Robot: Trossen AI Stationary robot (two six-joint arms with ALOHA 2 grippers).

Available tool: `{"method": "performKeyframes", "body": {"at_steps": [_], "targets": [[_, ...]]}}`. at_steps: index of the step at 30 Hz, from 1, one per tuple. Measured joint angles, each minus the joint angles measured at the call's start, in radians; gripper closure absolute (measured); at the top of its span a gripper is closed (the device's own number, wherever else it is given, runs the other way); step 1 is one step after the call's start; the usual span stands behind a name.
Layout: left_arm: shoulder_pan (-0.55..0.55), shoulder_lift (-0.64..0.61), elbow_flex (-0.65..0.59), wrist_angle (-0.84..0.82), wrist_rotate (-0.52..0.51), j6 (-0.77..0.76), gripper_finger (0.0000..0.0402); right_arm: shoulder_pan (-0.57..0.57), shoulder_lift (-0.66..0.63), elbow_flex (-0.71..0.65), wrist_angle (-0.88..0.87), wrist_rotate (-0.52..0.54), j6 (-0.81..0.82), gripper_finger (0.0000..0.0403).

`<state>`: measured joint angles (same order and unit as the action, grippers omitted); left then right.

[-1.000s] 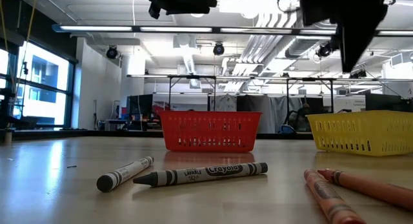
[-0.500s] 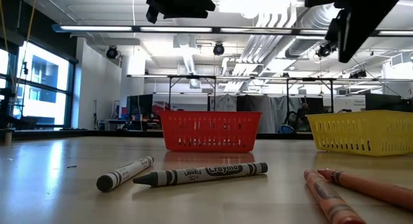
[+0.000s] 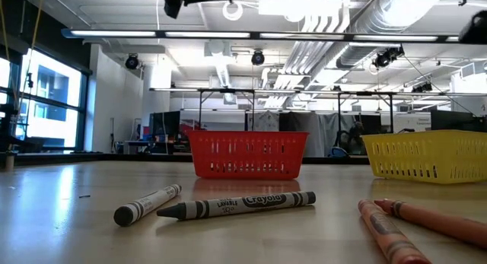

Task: Sort crayons
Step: Put the blue crayon into the yellow bin

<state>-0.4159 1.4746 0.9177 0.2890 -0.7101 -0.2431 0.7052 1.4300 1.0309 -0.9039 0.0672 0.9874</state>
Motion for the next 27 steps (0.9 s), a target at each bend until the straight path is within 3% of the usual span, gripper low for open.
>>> {"method": "performKeyframes", "body": {"at_steps": [5, 7, 12, 15, 20, 27], "targets": [[-0.035, 0.000, 0.000, 0.000, 0.001, 0.008, 0.0275, 0.024, 0.097, 0.000, -0.005, -0.124, -0.198, 0.0309], [-0.044, 0.000, 0.000, 0.001, 0.001, 0.007, 0.0275, 0.019, 0.114, 0.000, -0.004, -0.171, -0.192, 0.0309], [-0.056, 0.000, 0.000, 0.004, 0.000, -0.044, 0.0275, 0.013, 0.129, 0.000, 0.016, -0.230, 0.153, 0.0309], [-0.065, 0.000, 0.000, 0.004, 0.000, -0.077, 0.0275, 0.025, 0.136, 0.000, 0.005, -0.176, 0.381, 0.0309], [-0.087, 0.000, 0.000, 0.005, 0.000, -0.114, 0.0275, 0.094, 0.136, 0.000, 0.002, -0.032, 0.615, 0.0309], [-0.131, 0.000, 0.000, 0.004, -0.003, -0.114, 0.0275, 0.207, 0.137, 0.000, 0.003, 0.081, 0.915, 0.0309]]}}
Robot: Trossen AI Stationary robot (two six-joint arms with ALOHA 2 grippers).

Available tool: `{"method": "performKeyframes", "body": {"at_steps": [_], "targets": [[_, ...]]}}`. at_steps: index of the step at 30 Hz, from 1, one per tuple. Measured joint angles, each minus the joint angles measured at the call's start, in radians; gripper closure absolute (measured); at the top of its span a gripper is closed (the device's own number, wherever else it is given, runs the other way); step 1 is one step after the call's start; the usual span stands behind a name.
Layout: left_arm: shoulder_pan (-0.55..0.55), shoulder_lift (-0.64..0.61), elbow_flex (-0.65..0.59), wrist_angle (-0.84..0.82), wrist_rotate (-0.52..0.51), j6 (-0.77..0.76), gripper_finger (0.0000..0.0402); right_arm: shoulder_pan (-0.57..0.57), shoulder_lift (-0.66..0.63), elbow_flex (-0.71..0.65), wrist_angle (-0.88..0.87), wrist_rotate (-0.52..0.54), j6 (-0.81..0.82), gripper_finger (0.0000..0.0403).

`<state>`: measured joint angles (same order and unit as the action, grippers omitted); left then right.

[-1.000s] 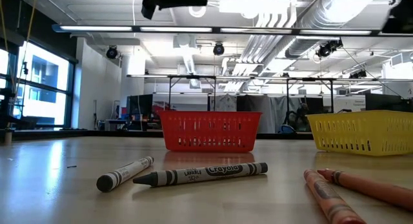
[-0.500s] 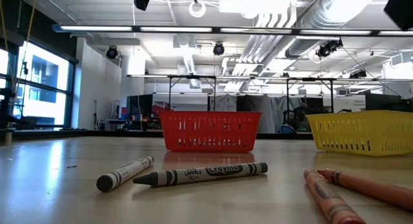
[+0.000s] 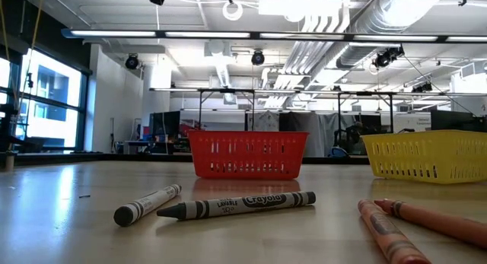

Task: Sort crayons
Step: Put the blue crayon into the yellow bin

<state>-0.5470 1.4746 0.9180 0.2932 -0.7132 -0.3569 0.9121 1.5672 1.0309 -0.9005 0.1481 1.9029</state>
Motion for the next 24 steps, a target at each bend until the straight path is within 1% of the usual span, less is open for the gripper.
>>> {"method": "performKeyframes", "body": {"at_steps": [4, 7, 12, 16, 24], "targets": [[-0.015, 0.000, 0.000, 0.000, -0.007, 0.000, 0.0275, 0.050, 0.036, 0.000, 0.002, -0.004, 0.183, 0.0309], [-0.018, 0.000, 0.000, 0.002, -0.007, 0.014, 0.0275, 0.071, 0.088, 0.000, 0.032, -0.045, 0.273, 0.0309], [-0.018, 0.000, 0.000, 0.004, -0.008, 0.048, 0.0275, 0.081, 0.171, 0.000, 0.122, -0.090, 0.322, 0.0309], [-0.018, 0.000, 0.000, 0.006, -0.009, 0.079, 0.0275, 0.080, 0.210, 0.000, 0.198, -0.096, 0.325, 0.0309], [-0.016, 0.000, 0.000, 0.037, -0.008, 0.143, 0.0275, 0.080, 0.224, 0.002, 0.180, -0.101, 0.342, 0.0309]]}}
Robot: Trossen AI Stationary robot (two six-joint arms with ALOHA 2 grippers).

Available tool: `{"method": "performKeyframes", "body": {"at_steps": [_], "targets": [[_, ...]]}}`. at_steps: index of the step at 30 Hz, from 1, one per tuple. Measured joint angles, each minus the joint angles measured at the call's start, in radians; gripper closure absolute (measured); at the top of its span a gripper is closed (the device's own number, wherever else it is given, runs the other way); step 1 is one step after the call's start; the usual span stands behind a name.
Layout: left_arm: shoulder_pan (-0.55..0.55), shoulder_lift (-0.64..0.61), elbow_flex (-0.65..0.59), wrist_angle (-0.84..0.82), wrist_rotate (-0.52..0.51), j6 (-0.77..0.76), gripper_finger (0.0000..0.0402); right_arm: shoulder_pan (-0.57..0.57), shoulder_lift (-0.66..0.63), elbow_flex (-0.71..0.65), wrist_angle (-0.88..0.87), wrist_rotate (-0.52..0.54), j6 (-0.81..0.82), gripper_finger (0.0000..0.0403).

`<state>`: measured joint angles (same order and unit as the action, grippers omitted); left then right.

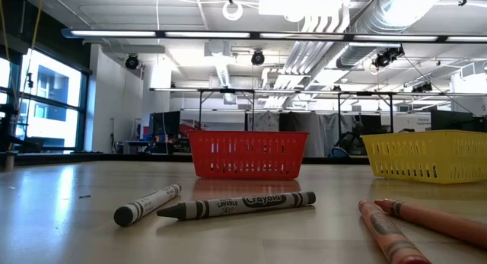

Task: Sort crayons
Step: Put the blue crayon into the yellow bin

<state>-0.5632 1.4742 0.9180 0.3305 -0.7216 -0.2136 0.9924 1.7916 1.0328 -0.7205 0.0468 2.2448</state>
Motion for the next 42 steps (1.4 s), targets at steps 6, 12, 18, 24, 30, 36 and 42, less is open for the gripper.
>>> {"method": "performKeyframes", "body": {"at_steps": [6, 12, 18, 24, 30, 36, 42], "targets": [[0.000, 0.000, 0.000, 0.012, 0.000, 0.034, 0.0275, -0.001, 0.000, 0.001, -0.065, -0.049, -0.018, 0.0326], [0.000, 0.000, 0.000, 0.011, 0.000, 0.034, 0.0275, -0.001, 0.000, 0.001, -0.093, -0.079, -0.080, 0.0392], [-0.001, 0.000, 0.000, 0.010, 0.004, 0.007, 0.0275, -0.001, 0.002, 0.015, -0.098, -0.108, -0.134, 0.0396], [-0.001, 0.000, 0.000, 0.010, 0.005, 0.005, 0.0275, 0.000, -0.042, 0.088, -0.237, -0.118, -0.172, 0.0400], [-0.001, -0.001, 0.000, 0.010, 0.005, 0.006, 0.0275, -0.005, -0.097, 0.224, -0.558, 0.089, -0.179, 0.0401], [-0.001, -0.001, 0.000, 0.010, 0.005, 0.004, 0.0275, -0.060, -0.118, 0.294, -0.797, 0.534, -0.173, 0.0402], [-0.001, -0.001, 0.000, 0.009, 0.005, -0.019, 0.0275, -0.154, -0.088, 0.294, -0.850, 0.784, -0.234, 0.0402]]}}
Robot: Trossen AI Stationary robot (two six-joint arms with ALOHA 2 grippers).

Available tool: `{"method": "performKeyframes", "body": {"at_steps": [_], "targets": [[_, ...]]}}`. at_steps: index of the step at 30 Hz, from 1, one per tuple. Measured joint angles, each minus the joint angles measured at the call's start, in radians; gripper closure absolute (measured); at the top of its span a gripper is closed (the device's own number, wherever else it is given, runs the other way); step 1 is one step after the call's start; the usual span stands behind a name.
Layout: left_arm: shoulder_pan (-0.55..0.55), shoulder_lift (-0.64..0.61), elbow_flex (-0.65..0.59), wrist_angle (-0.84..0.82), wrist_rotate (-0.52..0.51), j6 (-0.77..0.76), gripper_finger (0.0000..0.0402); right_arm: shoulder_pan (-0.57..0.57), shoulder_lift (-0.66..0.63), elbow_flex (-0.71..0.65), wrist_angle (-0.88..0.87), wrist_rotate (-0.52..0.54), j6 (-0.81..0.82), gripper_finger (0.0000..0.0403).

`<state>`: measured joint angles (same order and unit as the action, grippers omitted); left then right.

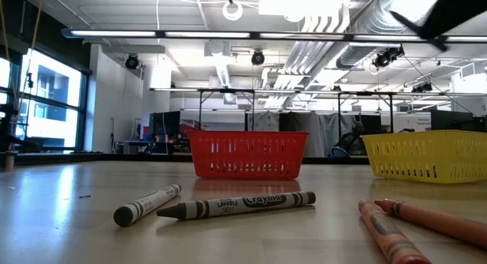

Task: Sort crayons
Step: Put the blue crayon into the yellow bin

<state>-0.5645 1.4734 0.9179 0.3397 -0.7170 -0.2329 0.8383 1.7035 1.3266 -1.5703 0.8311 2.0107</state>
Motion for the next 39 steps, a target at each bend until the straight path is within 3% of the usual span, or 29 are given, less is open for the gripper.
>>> {"method": "performKeyframes", "body": {"at_steps": [4, 7, 14, 19, 29, 39], "targets": [[0.000, 0.000, 0.000, -0.005, 0.000, -0.002, 0.0275, -0.068, 0.031, -0.032, 0.025, 0.041, -0.055, 0.0402], [-0.005, 0.000, 0.000, -0.011, 0.000, -0.002, 0.0275, -0.101, 0.038, -0.120, 0.055, 0.009, -0.043, 0.0402], [-0.031, 0.000, 0.000, -0.015, 0.000, -0.001, 0.0275, -0.088, 0.037, -0.324, 0.149, -0.049, 0.187, 0.0402], [-0.033, 0.000, 0.000, -0.005, -0.003, -0.001, 0.0275, -0.065, 0.037, -0.407, 0.295, -0.050, 0.218, 0.0402], [-0.031, 0.000, 0.000, -0.003, -0.006, -0.001, 0.0275, -0.064, 0.037, -0.432, 0.338, -0.045, 0.216, 0.0401], [-0.031, 0.000, 0.000, -0.004, -0.006, -0.002, 0.0275, -0.063, 0.037, -0.432, 0.353, -0.045, 0.215, 0.0371]]}}
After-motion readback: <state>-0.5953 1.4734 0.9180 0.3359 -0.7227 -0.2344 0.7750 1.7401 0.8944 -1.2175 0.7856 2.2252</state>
